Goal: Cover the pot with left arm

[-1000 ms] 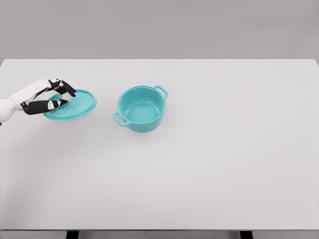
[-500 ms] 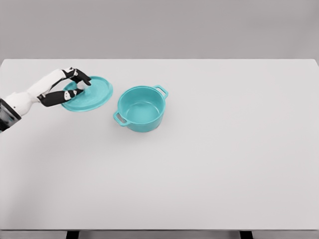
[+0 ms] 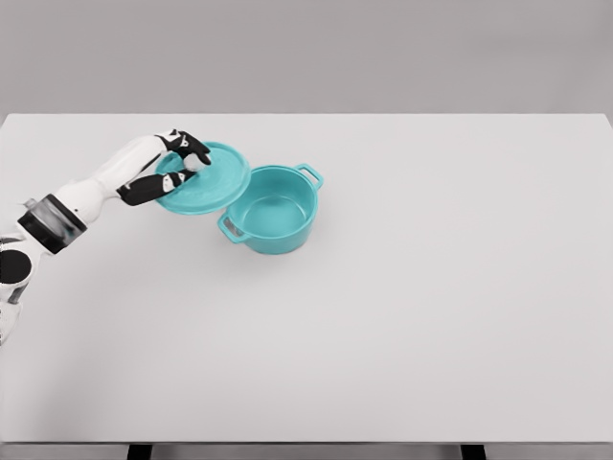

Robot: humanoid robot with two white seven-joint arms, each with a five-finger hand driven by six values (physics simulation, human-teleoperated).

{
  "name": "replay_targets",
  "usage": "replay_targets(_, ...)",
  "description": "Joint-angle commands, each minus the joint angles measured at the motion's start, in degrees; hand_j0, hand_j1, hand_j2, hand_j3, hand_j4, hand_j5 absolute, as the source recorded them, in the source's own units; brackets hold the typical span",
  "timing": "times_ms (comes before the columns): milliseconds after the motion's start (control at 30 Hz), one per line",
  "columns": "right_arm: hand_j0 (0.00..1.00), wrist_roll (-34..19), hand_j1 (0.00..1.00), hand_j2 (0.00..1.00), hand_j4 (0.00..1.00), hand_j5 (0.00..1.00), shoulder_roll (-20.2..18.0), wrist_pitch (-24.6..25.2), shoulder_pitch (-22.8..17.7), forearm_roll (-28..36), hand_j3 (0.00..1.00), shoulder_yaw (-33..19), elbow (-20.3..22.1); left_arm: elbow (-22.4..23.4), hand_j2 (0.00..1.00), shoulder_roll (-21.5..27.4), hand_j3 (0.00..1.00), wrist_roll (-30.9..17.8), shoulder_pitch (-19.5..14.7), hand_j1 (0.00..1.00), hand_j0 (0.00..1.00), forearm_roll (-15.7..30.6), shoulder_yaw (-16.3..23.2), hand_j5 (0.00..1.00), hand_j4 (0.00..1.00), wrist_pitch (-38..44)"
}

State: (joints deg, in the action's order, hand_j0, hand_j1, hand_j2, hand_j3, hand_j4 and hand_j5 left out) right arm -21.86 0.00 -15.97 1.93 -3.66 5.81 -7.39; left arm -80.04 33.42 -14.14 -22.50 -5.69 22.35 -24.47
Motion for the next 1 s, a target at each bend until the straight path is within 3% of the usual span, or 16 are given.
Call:
replay_targets(0, 1.00, 0.0, 1.00, 1.00, 1.00, 1.00, 0.0, 0.0, 0.0, 0.0, 1.00, 0.0, 0.0, 0.0, 0.48, -1.7, 0.48, 0.3, 0.0, 0.48, 0.48, -1.6, -0.1, 0.48, 0.48, 0.2)
replay_targets(300, 1.00, 0.0, 1.00, 1.00, 1.00, 1.00, 0.0, 0.0, -0.1, 0.0, 1.00, 0.0, 0.0, 0.2, 0.48, -5.8, 0.48, 2.0, 0.0, 0.48, 0.48, -5.9, -0.1, 0.48, 0.48, 0.2)
replay_targets(967, 1.00, 0.0, 1.00, 1.00, 1.00, 1.00, 0.0, 0.0, 0.0, 0.0, 1.00, 0.0, 0.0, 2.7, 0.48, -9.6, 0.48, 2.5, 0.0, 0.48, 0.48, -7.7, 0.0, 0.48, 0.48, -0.1)
